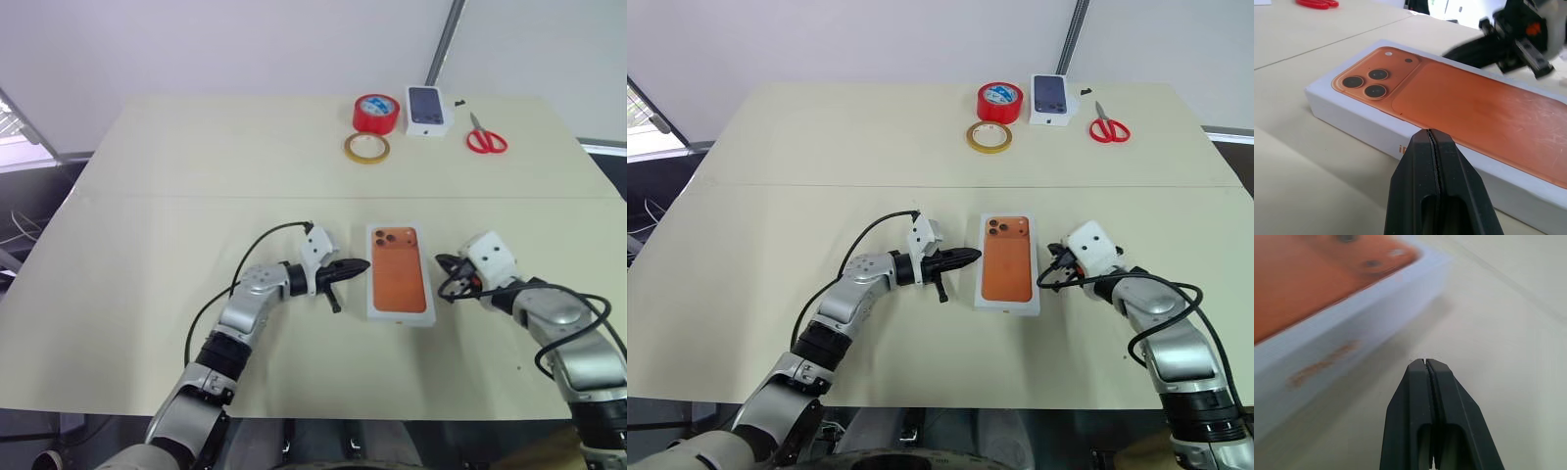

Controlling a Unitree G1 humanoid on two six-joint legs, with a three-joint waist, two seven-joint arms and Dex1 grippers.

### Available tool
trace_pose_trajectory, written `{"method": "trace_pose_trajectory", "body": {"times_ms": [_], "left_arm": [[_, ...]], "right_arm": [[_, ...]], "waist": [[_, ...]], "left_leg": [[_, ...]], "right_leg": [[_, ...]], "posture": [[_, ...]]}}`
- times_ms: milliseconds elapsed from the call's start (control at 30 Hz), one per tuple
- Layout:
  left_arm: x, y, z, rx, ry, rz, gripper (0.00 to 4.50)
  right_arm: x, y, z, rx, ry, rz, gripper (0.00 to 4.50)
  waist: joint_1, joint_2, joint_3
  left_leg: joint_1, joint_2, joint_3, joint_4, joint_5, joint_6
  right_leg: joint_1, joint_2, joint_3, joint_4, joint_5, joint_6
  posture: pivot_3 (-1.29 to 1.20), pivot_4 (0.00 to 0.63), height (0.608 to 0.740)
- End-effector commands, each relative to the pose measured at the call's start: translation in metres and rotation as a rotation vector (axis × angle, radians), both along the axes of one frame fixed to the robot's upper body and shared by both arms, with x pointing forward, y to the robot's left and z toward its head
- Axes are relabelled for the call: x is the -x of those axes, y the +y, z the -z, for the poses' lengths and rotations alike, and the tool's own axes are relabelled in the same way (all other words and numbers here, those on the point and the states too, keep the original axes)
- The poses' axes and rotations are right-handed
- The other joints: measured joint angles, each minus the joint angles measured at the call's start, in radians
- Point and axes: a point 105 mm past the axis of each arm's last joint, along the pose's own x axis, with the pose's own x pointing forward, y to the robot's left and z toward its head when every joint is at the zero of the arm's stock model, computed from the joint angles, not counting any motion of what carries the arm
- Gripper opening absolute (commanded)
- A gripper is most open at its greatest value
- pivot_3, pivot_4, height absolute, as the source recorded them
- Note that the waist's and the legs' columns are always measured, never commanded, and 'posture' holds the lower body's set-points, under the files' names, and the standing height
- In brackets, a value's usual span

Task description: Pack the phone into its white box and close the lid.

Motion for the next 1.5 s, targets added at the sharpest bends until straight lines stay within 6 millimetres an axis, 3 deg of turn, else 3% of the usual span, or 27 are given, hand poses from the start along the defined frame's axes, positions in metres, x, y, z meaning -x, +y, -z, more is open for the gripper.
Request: {"method": "trace_pose_trajectory", "body": {"times_ms": [33, 167, 267, 333, 433, 533, 600, 733, 800, 900, 1133, 1333, 1500], "left_arm": [[-0.011, 0.008, -0.023, 0.055, -0.041, -0.041, 0.00], [-0.019, -0.005, -0.052, 0.116, -0.080, -0.035, 0.00], [-0.018, -0.029, -0.064, 0.139, -0.103, 0.016, 0.00], [-0.016, -0.044, -0.058, 0.110, -0.106, 0.048, 0.00], [-0.015, -0.059, -0.040, 0.041, -0.065, 0.077, 0.00], [-0.011, -0.063, -0.009, -0.105, -0.034, 0.102, 0.00], [-0.008, -0.061, 0.000, -0.156, -0.085, 0.120, 0.00], [-0.010, -0.051, 0.000, -0.099, 0.035, 0.108, 0.00], [-0.012, -0.044, -0.002, -0.078, 0.045, 0.100, 0.00], [-0.019, -0.028, -0.019, -0.017, 0.023, 0.052, 0.85], [-0.007, 0.050, -0.055, -0.029, -0.142, 0.006, 4.43], [0.005, 0.120, -0.044, -0.141, -0.119, -0.123, 4.43], [0.020, 0.162, -0.027, -0.201, -0.063, -0.215, 4.43]], "right_arm": [[0.004, 0.010, -0.042, -0.164, -0.129, -0.085, 0.04], [0.013, 0.034, -0.049, -0.276, -0.114, -0.205, 0.04], [0.025, 0.057, -0.036, -0.307, -0.011, -0.319, 0.04], [0.028, 0.058, -0.012, -0.209, 0.062, -0.320, 0.04], [0.023, 0.042, 0.022, -0.035, 0.147, -0.223, 0.04], [0.030, 0.034, 0.045, 0.074, 0.215, -0.209, 0.04], [0.035, 0.037, 0.050, 0.083, 0.234, -0.230, 0.04], [0.036, 0.051, 0.035, -0.011, 0.187, -0.257, 0.04], [0.033, 0.052, 0.029, -0.092, 0.194, -0.239, 0.04], [0.039, 0.058, 0.014, -0.205, 0.195, -0.292, 0.88], [0.035, 0.028, -0.025, -0.201, 0.039, -0.279, 4.48], [0.044, 0.003, -0.031, -0.141, 0.032, -0.285, 4.48], [0.051, -0.012, -0.026, -0.104, 0.065, -0.287, 4.48]], "waist": [[0.000, 0.000, 0.000], [0.002, 0.000, 0.000], [0.006, 0.000, 0.000], [0.004, 0.000, 0.000], [0.001, 0.000, 0.000], [-0.003, 0.000, 0.000], [0.001, -0.001, -0.001], [0.001, -0.004, -0.002], [-0.002, -0.004, -0.002], [-0.006, -0.004, -0.002], [-0.011, -0.003, -0.002], [0.000, -0.002, -0.002], [0.000, -0.001, -0.001]], "left_leg": [[0.000, 0.000, 0.000, 0.000, 0.000, 0.000], [0.000, 0.000, 0.000, 0.000, 0.000, 0.000], [-0.001, -0.001, 0.000, 0.001, 0.000, 0.001], [-0.001, -0.001, 0.000, 0.001, 0.000, 0.001], [-0.001, -0.001, 0.001, 0.001, 0.000, 0.001], [0.003, -0.001, 0.002, 0.001, 0.000, 0.001], [0.011, -0.001, 0.001, 0.000, -0.001, 0.001], [0.020, 0.000, 0.000, -0.002, -0.003, 0.004], [0.020, 0.000, 0.000, -0.002, -0.003, 0.004], [0.020, 0.001, 0.000, -0.002, -0.003, 0.004], [0.013, 0.001, 0.000, -0.002, -0.002, 0.002], [0.013, 0.001, 0.000, -0.002, -0.002, 0.002], [0.013, 0.001, 0.000, -0.003, -0.003, 0.003]], "right_leg": [[0.000, 0.000, 0.000, 0.000, 0.000, 0.000], [0.000, 0.000, 0.000, 0.000, 0.000, 0.000], [0.000, 0.000, 0.000, 0.000, 0.000, 0.000], [0.000, 0.000, 0.000, 0.000, 0.000, 0.000], [0.000, 0.000, 0.000, 0.000, 0.000, 0.000], [0.002, 0.000, 0.001, 0.001, 0.000, 0.000], [0.010, 0.001, 0.001, 0.001, 0.000, 0.000], [0.023, 0.001, 0.000, -0.007, 0.000, 0.000], [0.023, 0.001, 0.000, -0.007, 0.000, 0.000], [0.022, 0.000, 0.000, -0.006, 0.000, 0.000], [0.014, 0.000, 0.001, -0.004, 0.000, 0.000], [0.014, -0.001, 0.001, -0.006, 0.000, 0.000], [0.014, -0.001, 0.001, -0.007, 0.000, 0.000]], "posture": [[0.00, 0.150, 0.740], [0.00, 0.150, 0.740], [0.00, 0.150, 0.740], [0.00, 0.150, 0.740], [0.00, 0.150, 0.740], [0.00, 0.150, 0.740], [0.00, 0.150, 0.740], [0.00, 0.150, 0.740], [0.00, 0.150, 0.740], [0.00, 0.150, 0.740], [0.00, 0.150, 0.740], [0.00, 0.150, 0.740], [0.00, 0.150, 0.740]]}}
